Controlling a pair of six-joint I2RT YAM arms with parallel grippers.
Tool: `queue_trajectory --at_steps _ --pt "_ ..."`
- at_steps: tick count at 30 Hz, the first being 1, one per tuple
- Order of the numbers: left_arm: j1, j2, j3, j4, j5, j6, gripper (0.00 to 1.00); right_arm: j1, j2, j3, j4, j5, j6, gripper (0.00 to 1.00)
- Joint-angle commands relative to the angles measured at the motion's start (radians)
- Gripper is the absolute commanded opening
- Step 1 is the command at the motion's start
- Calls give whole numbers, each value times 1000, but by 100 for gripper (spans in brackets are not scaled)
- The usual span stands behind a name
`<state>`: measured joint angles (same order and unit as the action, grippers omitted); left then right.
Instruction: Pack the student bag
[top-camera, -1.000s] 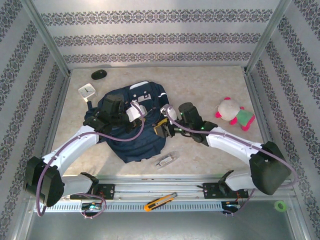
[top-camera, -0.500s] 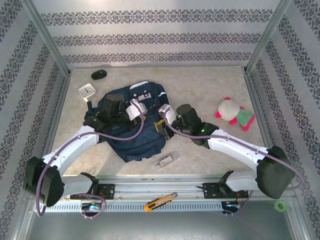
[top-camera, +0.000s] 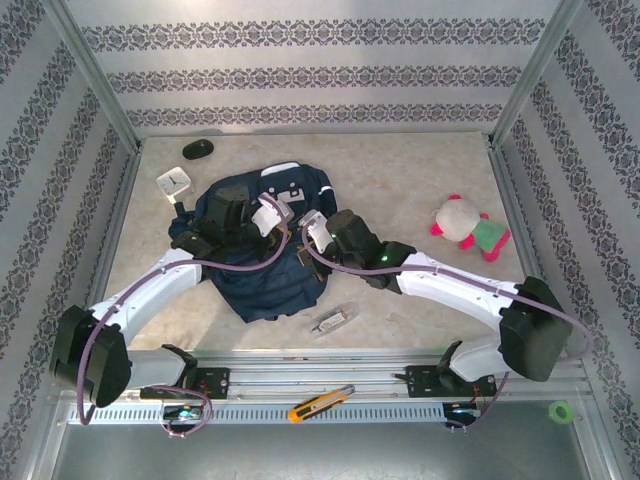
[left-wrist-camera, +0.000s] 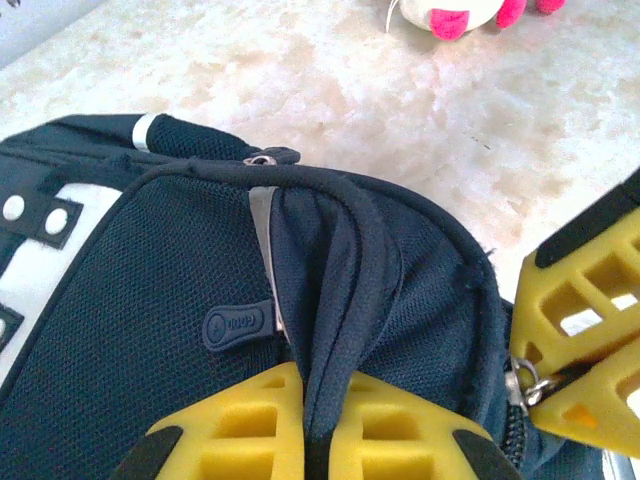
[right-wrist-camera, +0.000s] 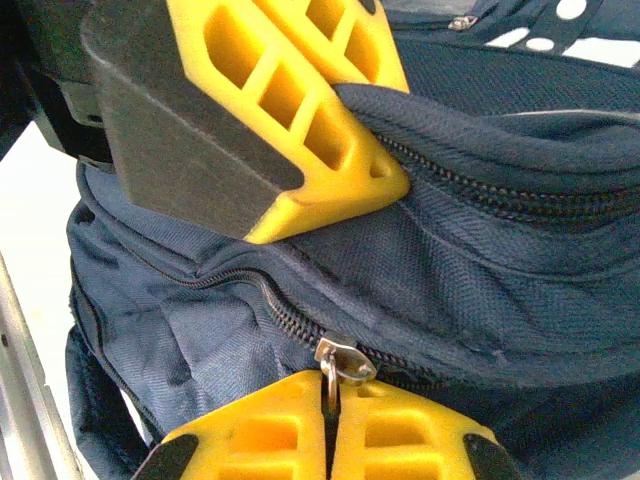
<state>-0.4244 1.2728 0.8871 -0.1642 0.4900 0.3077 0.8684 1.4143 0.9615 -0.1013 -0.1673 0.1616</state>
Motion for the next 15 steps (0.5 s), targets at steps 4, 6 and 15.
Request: queue_trajectory --at_steps 4,6,15 --pt "-15 -21 30 153 -35 54 0 -15 -31 6 -22 -161 54 0" --pt "-3 -36 29 81 -16 138 0 -82 -65 -33 -29 -211 74 0" --pt "49 -67 0 -125 140 349 0 -257 -91 -76 -67 -384 24 0"
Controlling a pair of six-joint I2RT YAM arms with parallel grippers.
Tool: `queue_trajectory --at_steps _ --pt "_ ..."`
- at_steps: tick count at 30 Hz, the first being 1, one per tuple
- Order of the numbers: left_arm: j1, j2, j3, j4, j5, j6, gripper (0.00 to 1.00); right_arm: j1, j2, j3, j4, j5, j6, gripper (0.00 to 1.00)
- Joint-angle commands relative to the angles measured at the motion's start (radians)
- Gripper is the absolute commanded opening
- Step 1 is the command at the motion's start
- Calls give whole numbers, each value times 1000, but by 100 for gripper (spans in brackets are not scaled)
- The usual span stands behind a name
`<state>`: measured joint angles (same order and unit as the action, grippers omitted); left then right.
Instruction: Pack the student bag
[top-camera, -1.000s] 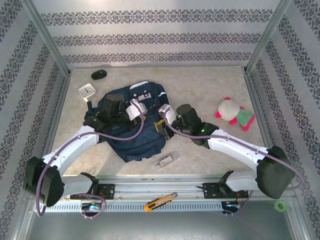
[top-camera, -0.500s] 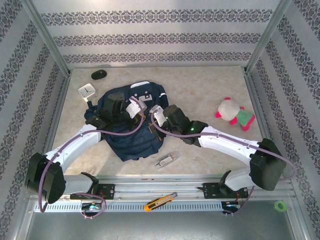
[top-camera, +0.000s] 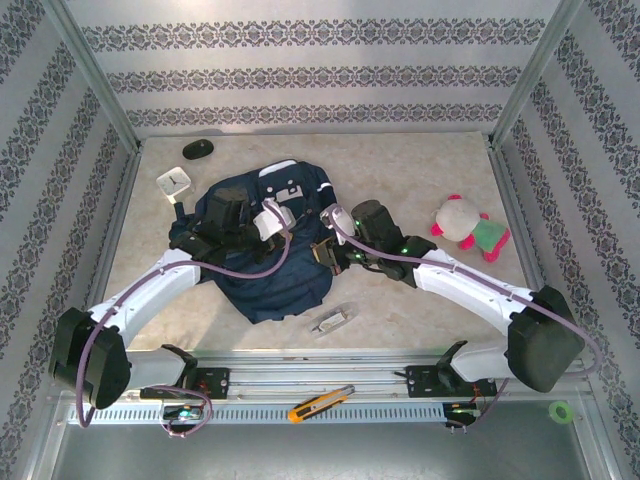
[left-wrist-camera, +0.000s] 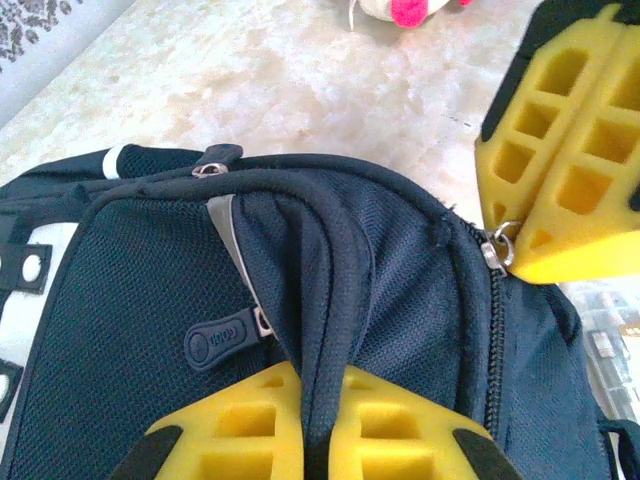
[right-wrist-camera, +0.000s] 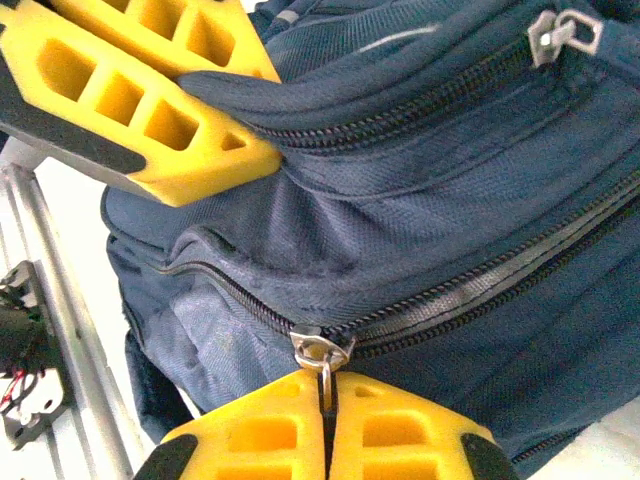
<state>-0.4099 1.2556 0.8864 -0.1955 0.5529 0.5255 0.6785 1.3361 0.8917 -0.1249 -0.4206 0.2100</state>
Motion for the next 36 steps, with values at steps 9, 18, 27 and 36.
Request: queue_trajectory --at_steps 9,18,27,36 --pt "-17 -62 36 -61 101 22 59 -15 20 43 -6 -247 1 0" --pt "-164 -13 9 18 -50 -47 61 -5 -8 55 5 -256 23 0" --pt "-153 15 48 -172 -38 134 0 -108 -29 -14 30 -244 38 0" --pt "-136 -45 50 -306 107 208 0 -285 104 -32 149 -160 105 0"
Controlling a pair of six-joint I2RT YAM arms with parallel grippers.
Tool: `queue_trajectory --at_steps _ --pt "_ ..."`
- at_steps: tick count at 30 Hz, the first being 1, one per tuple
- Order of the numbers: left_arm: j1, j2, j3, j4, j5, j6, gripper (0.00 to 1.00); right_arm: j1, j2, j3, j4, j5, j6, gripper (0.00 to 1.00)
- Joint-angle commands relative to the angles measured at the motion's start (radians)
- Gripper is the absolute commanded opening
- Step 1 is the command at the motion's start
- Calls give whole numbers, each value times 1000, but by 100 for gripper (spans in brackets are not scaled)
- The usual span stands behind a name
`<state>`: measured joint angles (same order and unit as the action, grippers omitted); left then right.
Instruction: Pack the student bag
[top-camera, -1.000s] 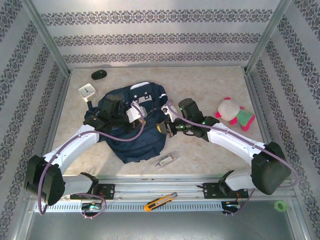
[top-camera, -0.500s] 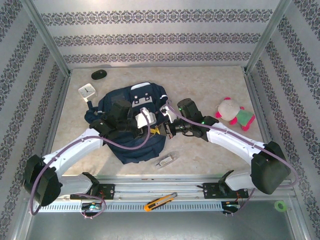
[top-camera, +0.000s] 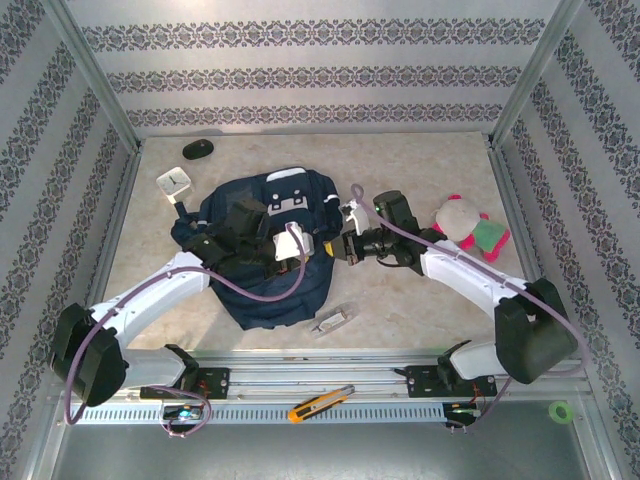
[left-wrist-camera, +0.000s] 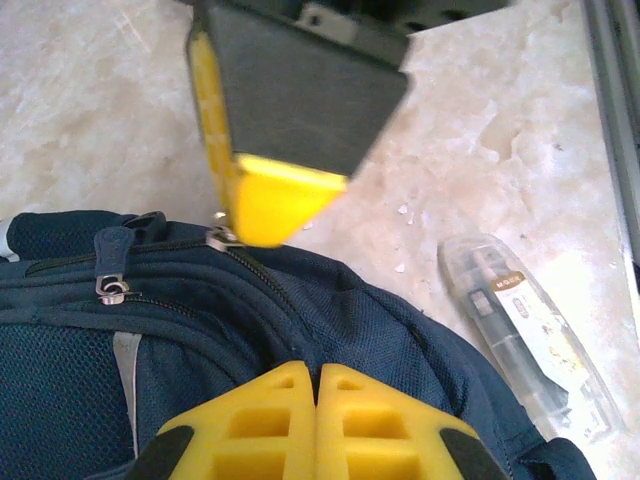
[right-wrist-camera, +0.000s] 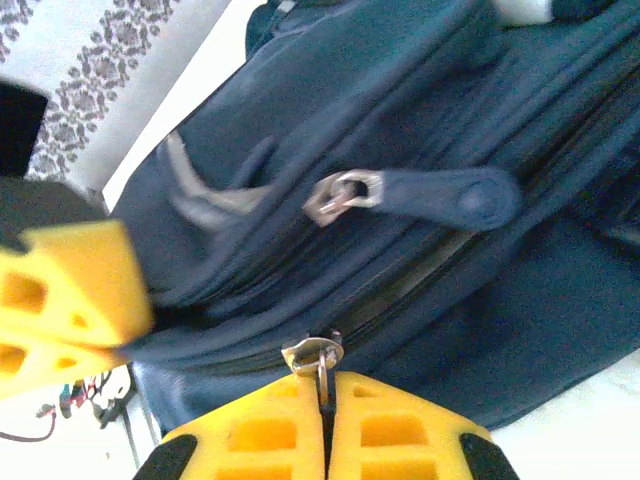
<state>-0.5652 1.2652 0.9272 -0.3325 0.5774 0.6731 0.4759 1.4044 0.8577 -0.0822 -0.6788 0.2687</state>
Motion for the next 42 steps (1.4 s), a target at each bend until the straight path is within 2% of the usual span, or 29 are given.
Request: queue_trajectory --at_steps 1,9,16,17,19,20,21,23,26,28,33,42 --pt "21 -62 7 -168 94 62 0 -93 56 11 123 106 52 0" --pt "22 -91 7 -178 166 77 0 -150 220 87 205 207 89 0" --pt "23 -95 -6 -166 158 70 0 -132 172 64 222 172 54 0" --pt "22 -95 -10 -156 151 61 6 -129 156 54 220 164 45 5" --pt "25 -110 -16 -131 115 33 27 -121 111 27 209 163 14 29" --pt "28 -126 -23 -114 91 20 40 -116 80 9 202 169 -16 38" --pt "35 -145 -34 -94 72 8 49 -110 46 -10 195 175 -54 42" --pt "60 -188 -64 -50 44 -13 56 -99 -20 -52 189 176 -141 49" --pt "93 -225 -102 -24 3 2 62 -86 -98 -94 165 164 -279 50" --pt "94 -212 -113 -72 -48 88 66 -80 -121 -100 135 137 -375 49" --pt "95 -169 -128 -71 -128 169 70 -47 -110 -92 67 40 -666 45" --pt "95 -109 -122 -71 -200 234 69 16 12 -1 -20 0 -813 44"
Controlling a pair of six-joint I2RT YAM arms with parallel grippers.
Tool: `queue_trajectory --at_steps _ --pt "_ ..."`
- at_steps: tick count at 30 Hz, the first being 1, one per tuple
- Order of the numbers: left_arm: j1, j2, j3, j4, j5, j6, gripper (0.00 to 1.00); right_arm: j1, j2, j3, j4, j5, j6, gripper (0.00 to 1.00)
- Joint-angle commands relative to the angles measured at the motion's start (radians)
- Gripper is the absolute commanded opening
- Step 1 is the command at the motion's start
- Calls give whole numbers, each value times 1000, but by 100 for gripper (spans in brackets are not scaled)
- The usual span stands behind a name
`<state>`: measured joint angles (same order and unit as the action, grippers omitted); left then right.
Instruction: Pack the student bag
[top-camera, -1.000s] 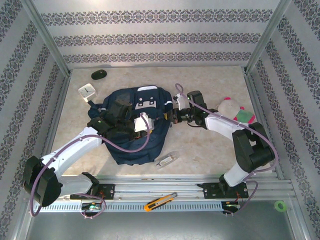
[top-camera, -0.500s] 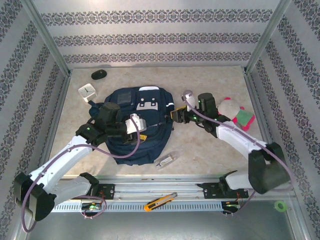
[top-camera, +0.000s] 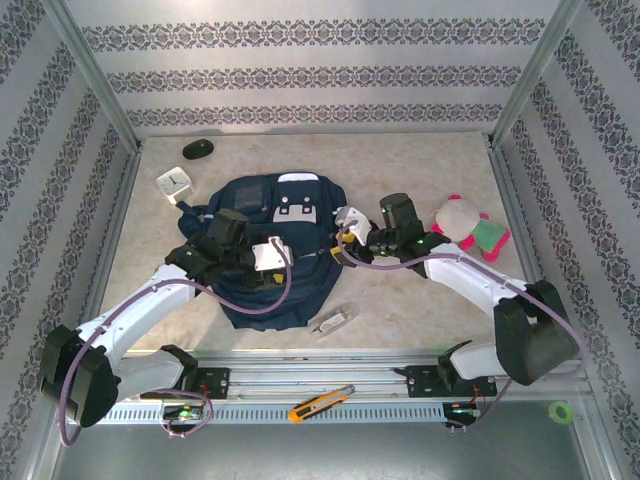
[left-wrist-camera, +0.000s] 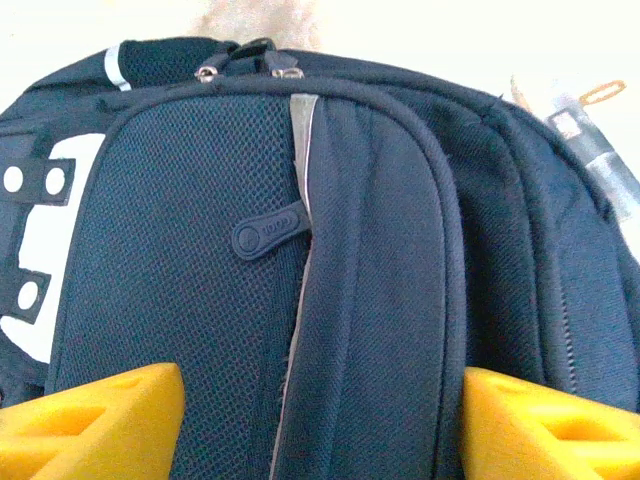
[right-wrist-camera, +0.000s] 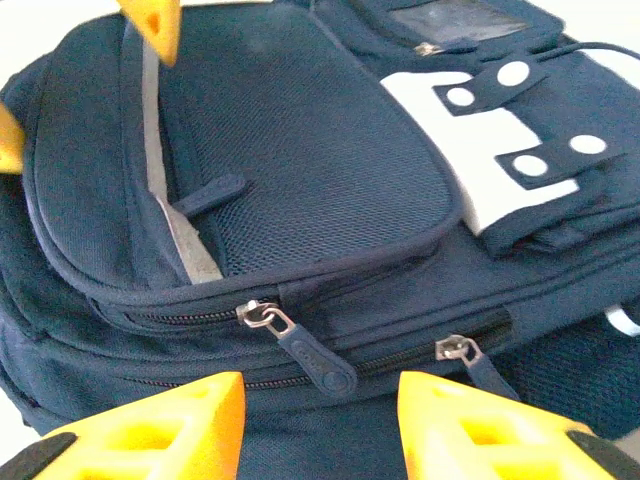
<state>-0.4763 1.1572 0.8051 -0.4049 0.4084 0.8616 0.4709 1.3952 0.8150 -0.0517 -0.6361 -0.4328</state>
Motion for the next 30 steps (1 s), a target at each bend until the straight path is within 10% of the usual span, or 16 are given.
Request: queue_trajectory --at_steps 1,4,7,10,30 --pt "6 -3 0 1 -28 46 68 28 37 51 -59 -42 -122 44" --pt "7 -7 -8 6 -36 53 61 41 78 85 -95 -58 -149 45" --pt "6 -21 -20 51 -61 26 19 49 119 120 -120 -65 -165 46" --pt "7 -41 -10 47 -15 10 1 49 148 150 -118 -84 -161 46" --pt "25 -66 -1 147 56 -96 0 9 266 293 -417 -309 -134 42"
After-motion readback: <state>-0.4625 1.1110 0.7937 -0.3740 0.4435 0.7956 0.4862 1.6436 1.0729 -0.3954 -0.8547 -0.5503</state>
